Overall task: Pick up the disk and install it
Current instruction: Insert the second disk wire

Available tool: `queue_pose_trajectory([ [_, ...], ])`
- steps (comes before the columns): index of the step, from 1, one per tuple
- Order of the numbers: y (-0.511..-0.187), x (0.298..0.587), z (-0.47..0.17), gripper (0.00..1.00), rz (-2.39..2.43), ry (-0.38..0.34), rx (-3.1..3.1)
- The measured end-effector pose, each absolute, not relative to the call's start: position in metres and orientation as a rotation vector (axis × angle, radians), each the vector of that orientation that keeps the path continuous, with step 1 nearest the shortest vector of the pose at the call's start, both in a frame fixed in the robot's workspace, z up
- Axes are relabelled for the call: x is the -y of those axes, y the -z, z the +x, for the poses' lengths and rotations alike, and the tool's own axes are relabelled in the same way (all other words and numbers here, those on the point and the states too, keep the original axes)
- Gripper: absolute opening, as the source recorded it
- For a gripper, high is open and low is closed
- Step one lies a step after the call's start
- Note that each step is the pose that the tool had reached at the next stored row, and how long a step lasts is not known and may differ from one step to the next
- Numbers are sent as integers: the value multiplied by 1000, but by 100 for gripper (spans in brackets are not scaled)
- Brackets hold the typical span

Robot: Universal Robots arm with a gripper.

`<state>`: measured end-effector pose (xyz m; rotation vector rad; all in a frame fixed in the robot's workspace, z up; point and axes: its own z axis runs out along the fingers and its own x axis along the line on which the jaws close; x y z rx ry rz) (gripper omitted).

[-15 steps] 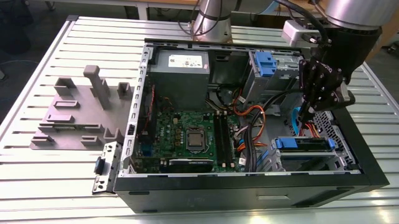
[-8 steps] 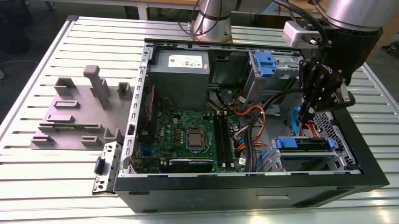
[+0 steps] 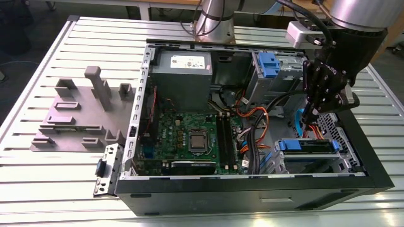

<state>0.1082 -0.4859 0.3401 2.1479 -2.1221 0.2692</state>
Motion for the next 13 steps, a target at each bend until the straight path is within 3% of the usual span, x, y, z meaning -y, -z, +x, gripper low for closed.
queue_pose_trajectory([
  [13, -339, 501, 103, 16, 2188, -240, 2170],
])
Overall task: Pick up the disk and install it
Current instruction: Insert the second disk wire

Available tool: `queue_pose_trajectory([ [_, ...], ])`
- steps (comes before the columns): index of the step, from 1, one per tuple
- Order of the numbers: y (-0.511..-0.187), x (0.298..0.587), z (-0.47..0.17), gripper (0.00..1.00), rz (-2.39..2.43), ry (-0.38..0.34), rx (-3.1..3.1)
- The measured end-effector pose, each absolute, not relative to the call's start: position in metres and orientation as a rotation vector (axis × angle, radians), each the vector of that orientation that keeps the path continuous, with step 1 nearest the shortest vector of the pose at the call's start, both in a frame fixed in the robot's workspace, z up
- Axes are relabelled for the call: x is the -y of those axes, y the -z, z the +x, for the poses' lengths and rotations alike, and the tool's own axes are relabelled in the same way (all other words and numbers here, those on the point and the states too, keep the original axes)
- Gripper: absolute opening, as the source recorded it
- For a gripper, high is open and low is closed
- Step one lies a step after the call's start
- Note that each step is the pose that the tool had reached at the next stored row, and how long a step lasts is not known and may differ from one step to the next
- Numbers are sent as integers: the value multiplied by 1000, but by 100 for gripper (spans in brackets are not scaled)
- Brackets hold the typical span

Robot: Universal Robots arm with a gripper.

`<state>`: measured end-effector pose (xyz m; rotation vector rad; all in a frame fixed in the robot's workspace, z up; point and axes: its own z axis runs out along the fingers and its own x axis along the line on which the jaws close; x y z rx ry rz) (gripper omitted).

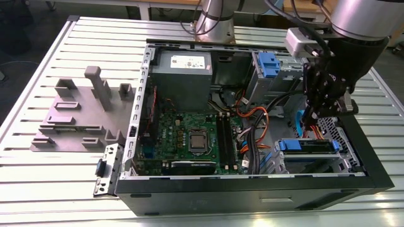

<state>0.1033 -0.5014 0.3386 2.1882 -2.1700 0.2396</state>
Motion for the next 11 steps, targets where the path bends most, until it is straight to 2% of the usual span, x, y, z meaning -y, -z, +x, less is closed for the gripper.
queue_pose_trajectory([
  [11, -337, 513, 97, 16, 2213, -274, 2178],
])
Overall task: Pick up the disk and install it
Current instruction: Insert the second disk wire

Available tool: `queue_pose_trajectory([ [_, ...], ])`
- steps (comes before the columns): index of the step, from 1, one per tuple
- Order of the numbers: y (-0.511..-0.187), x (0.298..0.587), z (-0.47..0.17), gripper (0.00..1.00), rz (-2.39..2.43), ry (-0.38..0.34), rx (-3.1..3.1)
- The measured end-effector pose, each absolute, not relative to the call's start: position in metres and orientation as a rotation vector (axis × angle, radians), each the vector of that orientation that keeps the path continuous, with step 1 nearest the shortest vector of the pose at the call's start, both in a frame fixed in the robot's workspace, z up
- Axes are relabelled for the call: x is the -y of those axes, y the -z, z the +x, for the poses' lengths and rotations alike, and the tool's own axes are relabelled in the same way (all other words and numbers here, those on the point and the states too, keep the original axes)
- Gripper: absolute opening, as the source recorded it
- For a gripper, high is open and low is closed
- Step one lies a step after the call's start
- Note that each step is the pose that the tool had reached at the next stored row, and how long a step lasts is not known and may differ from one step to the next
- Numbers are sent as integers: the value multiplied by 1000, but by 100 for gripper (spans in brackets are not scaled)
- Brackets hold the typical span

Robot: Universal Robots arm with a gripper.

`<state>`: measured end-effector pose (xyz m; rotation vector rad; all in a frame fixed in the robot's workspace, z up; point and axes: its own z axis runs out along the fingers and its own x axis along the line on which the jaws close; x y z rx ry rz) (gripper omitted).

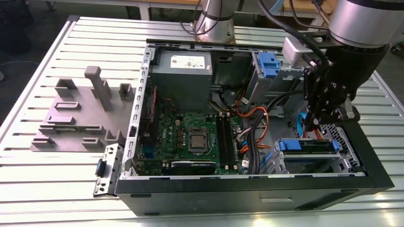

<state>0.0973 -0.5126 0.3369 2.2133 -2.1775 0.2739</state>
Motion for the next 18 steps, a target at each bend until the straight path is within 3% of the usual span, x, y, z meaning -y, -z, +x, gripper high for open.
queue_pose_trajectory([
  [12, -336, 530, 93, 16, 2253, -222, 2226],
  [18, -336, 535, 91, 16, 2260, -233, 2233],
])
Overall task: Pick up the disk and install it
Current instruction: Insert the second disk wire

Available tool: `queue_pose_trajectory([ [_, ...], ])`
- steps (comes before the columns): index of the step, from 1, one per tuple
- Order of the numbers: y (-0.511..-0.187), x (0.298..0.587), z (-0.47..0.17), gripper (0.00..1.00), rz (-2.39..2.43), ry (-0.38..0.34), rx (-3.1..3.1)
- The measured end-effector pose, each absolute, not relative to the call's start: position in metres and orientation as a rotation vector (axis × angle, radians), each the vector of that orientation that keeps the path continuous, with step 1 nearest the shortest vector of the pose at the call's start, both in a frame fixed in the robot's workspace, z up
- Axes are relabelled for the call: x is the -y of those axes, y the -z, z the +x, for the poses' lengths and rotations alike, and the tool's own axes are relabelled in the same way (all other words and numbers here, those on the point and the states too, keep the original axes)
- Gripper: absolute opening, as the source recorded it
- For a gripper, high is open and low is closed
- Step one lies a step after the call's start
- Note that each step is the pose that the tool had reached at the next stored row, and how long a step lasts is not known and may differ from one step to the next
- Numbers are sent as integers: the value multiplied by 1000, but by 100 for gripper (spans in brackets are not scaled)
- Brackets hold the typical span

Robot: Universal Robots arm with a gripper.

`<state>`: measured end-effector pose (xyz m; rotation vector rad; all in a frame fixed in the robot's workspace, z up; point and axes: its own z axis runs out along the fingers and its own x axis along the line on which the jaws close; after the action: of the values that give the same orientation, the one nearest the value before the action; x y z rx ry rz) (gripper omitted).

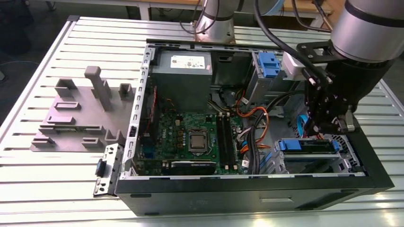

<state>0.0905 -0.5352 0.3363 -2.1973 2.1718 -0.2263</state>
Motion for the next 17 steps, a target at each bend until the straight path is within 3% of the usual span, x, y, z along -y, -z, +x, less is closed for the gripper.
queue_pose_trajectory([
  [17, -336, 551, 87, 16, -2181, 216, -2147],
])
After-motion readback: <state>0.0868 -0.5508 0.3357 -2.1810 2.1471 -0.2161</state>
